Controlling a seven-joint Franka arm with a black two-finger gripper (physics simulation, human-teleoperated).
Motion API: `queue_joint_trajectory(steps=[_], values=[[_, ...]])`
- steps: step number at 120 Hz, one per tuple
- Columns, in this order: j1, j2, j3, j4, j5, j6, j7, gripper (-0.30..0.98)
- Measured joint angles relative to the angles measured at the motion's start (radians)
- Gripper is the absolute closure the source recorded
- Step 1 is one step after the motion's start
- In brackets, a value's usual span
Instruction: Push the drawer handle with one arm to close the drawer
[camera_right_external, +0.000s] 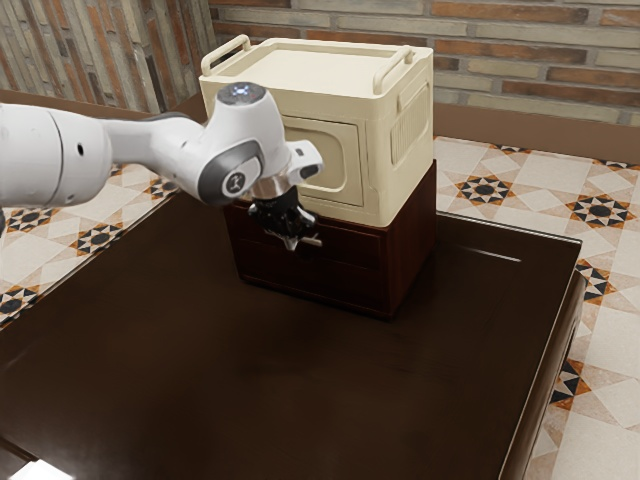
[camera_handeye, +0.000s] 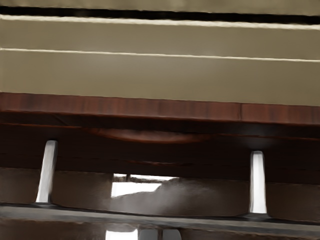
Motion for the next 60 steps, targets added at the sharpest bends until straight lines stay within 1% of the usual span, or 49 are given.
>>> queue_joint_trajectory(steps=[24,30,36,42,47,50,55,60], values=[[-0.001,0.015,0.0,0.029,0.012,-0.024,-0.004,0.79],[0.001,-0.006,0.0,0.021,0.011,-0.036,-0.005,0.79],[-0.008,-0.116,-0.001,-0.041,0.004,-0.085,-0.014,0.79],[-0.015,-0.27,-0.003,-0.148,-0.036,-0.144,-0.024,0.76],[-0.016,-0.389,-0.014,-0.215,-0.075,-0.2,-0.029,0.67],[-0.017,-0.438,-0.022,-0.236,-0.094,-0.235,-0.03,0.62],[-0.022,-0.487,-0.031,-0.255,-0.116,-0.288,-0.032,0.52],[-0.022,-0.509,-0.036,-0.263,-0.132,-0.335,-0.034,0.43]])
